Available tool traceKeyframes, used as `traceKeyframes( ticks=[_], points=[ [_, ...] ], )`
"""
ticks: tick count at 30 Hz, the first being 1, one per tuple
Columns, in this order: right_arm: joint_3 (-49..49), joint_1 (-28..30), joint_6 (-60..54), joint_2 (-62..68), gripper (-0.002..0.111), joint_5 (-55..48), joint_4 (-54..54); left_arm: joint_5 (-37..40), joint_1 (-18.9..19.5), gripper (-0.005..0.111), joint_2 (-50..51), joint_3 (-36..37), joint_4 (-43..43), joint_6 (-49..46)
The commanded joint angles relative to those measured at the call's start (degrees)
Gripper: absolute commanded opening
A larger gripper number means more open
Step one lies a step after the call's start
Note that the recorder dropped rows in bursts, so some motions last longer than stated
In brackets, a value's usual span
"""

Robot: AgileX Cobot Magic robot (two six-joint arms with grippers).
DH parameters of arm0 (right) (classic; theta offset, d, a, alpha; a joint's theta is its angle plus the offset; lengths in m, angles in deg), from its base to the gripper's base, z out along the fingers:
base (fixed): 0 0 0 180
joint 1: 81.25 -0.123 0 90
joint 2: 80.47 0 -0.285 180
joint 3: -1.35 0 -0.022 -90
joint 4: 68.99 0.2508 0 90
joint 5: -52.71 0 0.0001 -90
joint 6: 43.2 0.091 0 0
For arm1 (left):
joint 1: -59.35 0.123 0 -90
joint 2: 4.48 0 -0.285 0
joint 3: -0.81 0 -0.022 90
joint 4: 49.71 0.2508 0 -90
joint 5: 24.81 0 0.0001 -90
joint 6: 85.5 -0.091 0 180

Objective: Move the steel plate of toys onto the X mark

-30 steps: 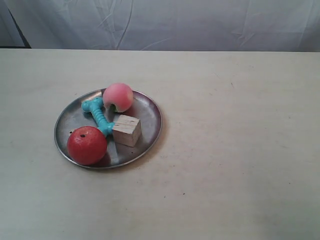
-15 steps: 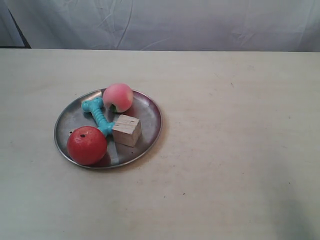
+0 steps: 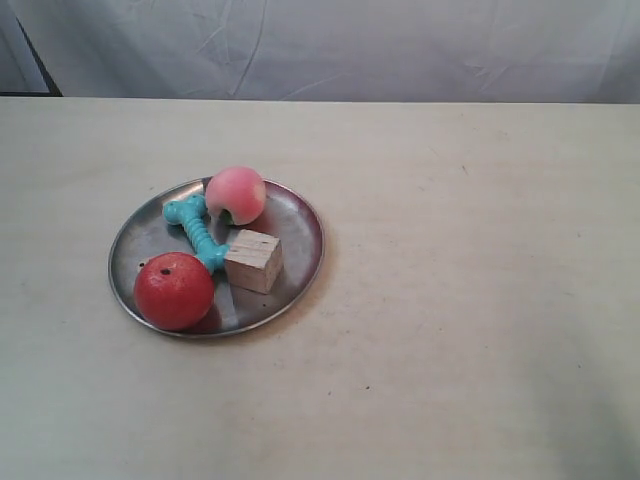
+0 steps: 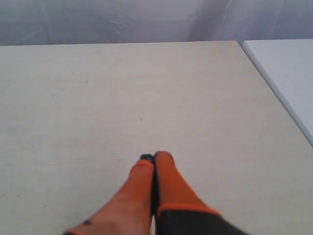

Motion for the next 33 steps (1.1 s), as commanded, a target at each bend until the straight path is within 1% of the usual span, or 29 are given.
traceKeyframes(
  ticks=[1,5,7,9,11,15,18,23,26,28,30,33],
  points=[
    [-0.32,0.29,0.09,-0.13,-0.001,7.6,6.16,0.72,-0.53,0.0,-0.12,0.27,0.58,-0.14],
    [-0.32,0.83,0.09,-0.13,-0.001,23.03,18.44,1.31,-0.53,0.0,-0.12,0.27,-1.23,-0.14],
    [-0.32,2.56,0.09,-0.25,-0.001,26.55,20.48,1.31,-0.53,0.0,-0.12,0.27,-1.77,-0.14],
    [-0.43,5.23,0.09,-0.51,-0.001,26.76,19.78,1.31,-0.53,0.0,-0.12,0.27,-1.85,-0.14],
    [-1.76,8.22,0.09,-1.63,-0.001,27.08,16.58,0.99,-0.53,0.0,-0.12,0.27,-1.83,-0.14],
    [-8.0,9.79,0.09,-4.32,-0.001,33.52,8.85,0.94,-0.53,0.0,-0.12,0.27,-1.83,-0.14],
    [-14.9,9.79,0.09,-5.43,-0.001,41.12,2.01,1.17,-0.53,0.0,-0.12,0.27,-1.83,-0.14],
    [-24.52,9.79,0.09,-5.72,-0.001,58.36,-14.11,1.64,-0.53,0.0,-0.12,0.27,-1.71,-0.14],
    [-29.44,9.79,0.09,-5.72,-0.001,64.48,-19.65,1.88,-0.53,0.0,-0.12,0.27,-1.71,-0.14],
    [-30.32,9.79,0.09,-5.72,-0.001,65.66,-21.0,1.88,-0.53,0.0,-0.12,0.27,-1.6,-0.14],
    [-30.32,9.79,0.09,-5.72,-0.001,61.21,-21.65,1.88,-0.53,0.0,-0.12,0.27,-1.6,-0.14],
    [-30.32,9.94,0.09,-5.96,-0.001,59.03,-20.43,1.88,-0.53,0.0,-0.12,0.27,-1.47,-0.14]
  ],
)
